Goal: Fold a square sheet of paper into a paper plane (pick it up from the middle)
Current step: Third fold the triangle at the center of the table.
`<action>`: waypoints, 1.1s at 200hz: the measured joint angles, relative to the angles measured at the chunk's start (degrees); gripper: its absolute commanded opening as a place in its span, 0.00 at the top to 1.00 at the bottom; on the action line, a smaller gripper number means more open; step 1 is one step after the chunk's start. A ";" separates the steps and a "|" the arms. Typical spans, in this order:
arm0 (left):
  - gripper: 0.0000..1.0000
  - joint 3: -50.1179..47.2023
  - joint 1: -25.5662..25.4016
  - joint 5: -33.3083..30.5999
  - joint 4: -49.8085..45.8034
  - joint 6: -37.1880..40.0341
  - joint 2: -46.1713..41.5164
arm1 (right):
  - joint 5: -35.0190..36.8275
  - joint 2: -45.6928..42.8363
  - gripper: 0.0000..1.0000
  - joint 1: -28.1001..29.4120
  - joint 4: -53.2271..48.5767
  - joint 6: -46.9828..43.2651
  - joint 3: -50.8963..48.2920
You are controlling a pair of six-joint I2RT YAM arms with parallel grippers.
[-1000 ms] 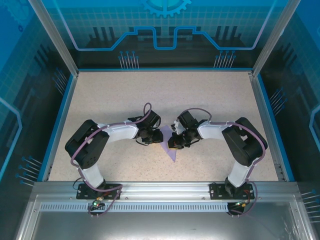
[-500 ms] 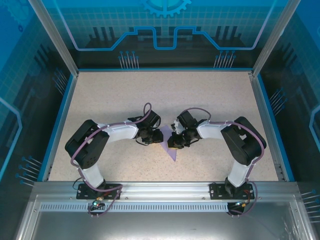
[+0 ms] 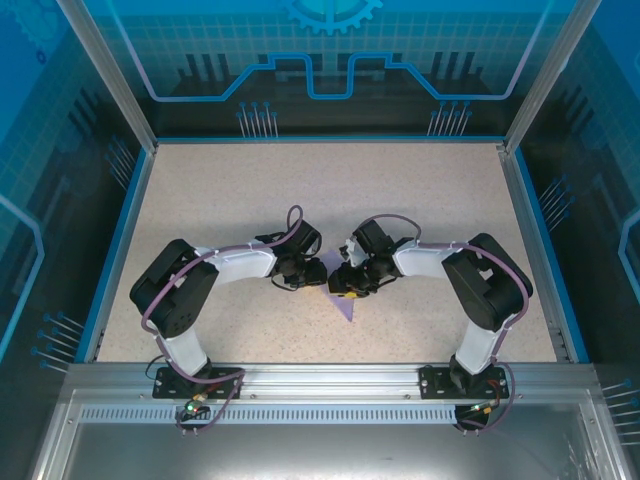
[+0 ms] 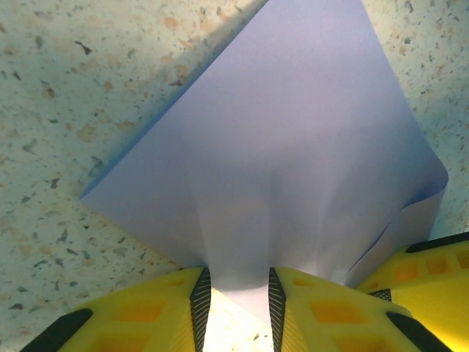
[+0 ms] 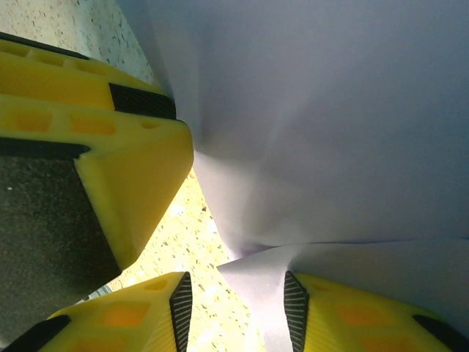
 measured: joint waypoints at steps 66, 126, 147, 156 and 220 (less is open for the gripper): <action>0.68 -1.27 0.02 0.04 -1.49 -0.94 -5.11 | 0.09 0.00 0.61 0.00 0.00 -0.02 0.07; 0.70 -3.74 0.66 1.49 -0.79 -4.72 -10.97 | 1.64 0.00 0.80 0.00 -0.02 -0.57 -0.28; 0.71 -4.42 0.63 2.43 0.28 -5.38 -10.95 | 1.97 0.00 0.83 0.00 -0.07 -0.63 -0.28; 0.71 -4.55 0.63 2.80 0.66 -5.88 -10.82 | 2.10 0.00 0.84 0.00 -0.15 -0.63 -0.28; 0.75 -4.55 -1.51 4.50 3.15 -6.34 -6.95 | 2.10 0.00 0.90 0.00 -0.22 -0.68 -0.37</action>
